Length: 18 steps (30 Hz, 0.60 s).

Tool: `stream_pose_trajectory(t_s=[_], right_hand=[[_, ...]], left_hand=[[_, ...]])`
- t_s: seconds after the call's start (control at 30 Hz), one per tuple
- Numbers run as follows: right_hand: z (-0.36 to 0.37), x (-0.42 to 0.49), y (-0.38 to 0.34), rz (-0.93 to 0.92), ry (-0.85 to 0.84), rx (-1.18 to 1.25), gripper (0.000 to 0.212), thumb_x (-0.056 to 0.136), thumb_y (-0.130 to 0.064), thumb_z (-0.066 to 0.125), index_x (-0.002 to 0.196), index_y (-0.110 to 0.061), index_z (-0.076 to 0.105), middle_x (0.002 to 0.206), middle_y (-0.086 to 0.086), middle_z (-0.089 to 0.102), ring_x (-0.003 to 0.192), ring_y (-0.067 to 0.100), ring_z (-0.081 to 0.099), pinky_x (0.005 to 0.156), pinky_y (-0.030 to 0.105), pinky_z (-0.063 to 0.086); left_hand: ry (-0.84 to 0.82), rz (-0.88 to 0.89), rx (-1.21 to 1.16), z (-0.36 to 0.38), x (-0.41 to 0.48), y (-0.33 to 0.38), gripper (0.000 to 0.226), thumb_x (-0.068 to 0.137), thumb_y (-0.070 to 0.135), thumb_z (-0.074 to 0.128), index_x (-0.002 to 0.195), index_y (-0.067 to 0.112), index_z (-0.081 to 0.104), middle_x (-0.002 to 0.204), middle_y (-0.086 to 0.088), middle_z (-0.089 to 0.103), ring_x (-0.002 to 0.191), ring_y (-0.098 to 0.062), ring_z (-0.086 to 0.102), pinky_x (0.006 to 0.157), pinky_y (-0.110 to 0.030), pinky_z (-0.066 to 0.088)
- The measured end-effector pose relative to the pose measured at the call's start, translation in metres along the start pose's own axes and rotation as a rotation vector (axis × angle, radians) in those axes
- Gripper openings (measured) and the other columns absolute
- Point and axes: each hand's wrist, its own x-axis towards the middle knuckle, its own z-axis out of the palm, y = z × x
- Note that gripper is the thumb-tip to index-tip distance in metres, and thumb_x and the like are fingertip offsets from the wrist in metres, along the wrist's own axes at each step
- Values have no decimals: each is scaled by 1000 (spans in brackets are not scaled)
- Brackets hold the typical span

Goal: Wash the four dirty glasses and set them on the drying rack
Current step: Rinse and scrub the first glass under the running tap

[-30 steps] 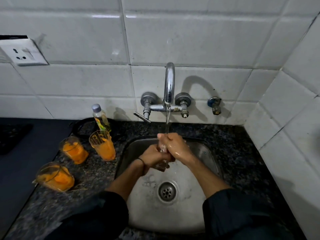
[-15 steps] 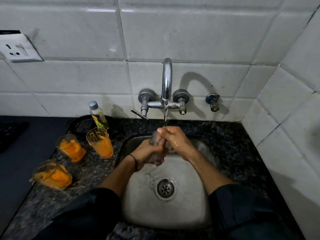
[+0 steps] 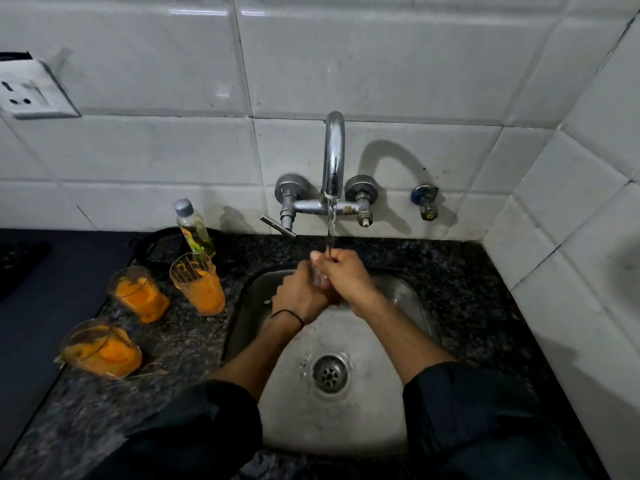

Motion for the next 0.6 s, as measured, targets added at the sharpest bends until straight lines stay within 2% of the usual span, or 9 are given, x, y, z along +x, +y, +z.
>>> stream_pose_trajectory(t_s=[0.1,0.17,0.2,0.27,0.33,0.4,0.47,0.53,0.6], right_hand=[[-5,1,3,-40,6,191,28,100,-21,59,73,-12,62,69,6,58,70,20,52,68,35,45],[-13,-3,9,-18,-32,472,25,101,-22,55,86,-9,70,82,11,64,80,25,57,74,37,47],[-11,-4,11,7,-12,575,27,102,-26,53,98,-5,70,92,16,66,86,27,60,79,40,50],[0,-7,7,52,114,606,33,105,-30,48,109,0,61,102,17,66,93,27,63,82,38,53],[18,-12,3,108,282,489,28,105,-37,46,103,-12,58,104,11,66,93,21,65,70,29,52],[30,-18,4,163,359,492,29,103,-47,46,110,-20,52,102,2,63,91,14,64,67,25,48],[34,-24,9,155,347,513,41,100,-54,47,127,-23,42,111,1,61,97,12,63,71,26,49],[34,-28,16,86,351,452,46,99,-58,45,133,-27,39,117,1,61,101,13,63,74,28,52],[31,-31,20,101,344,536,46,100,-61,40,127,-25,50,117,3,65,100,14,66,76,30,56]], left_hand=[[-431,-80,-756,-9,5,-5,24,86,25,70,105,12,64,96,-15,67,71,-24,68,70,-41,56],[-678,-131,-1036,-18,5,-9,25,90,35,64,104,14,67,92,-13,65,68,-24,63,64,-33,51],[-692,-143,-1105,-22,4,-5,33,92,45,60,106,16,65,91,-12,65,67,-23,61,60,-29,50],[-474,-164,-1047,-14,5,10,47,96,57,45,108,16,65,96,-11,69,71,-23,64,60,-31,53],[-129,-140,-680,0,2,22,59,101,60,31,115,14,65,112,-14,69,94,-28,67,80,-37,54],[61,9,-389,11,-5,22,56,104,54,23,127,13,53,120,-14,64,114,-34,61,87,-36,46],[40,125,-387,19,-4,10,48,107,45,20,135,19,48,131,-7,55,129,-28,49,99,-33,38],[-14,70,-424,25,-4,-2,47,105,51,20,145,35,39,141,-1,41,136,-23,35,112,-36,28],[-42,-11,-471,26,-4,-7,47,98,65,30,141,50,37,140,0,35,129,-23,36,114,-43,32]])
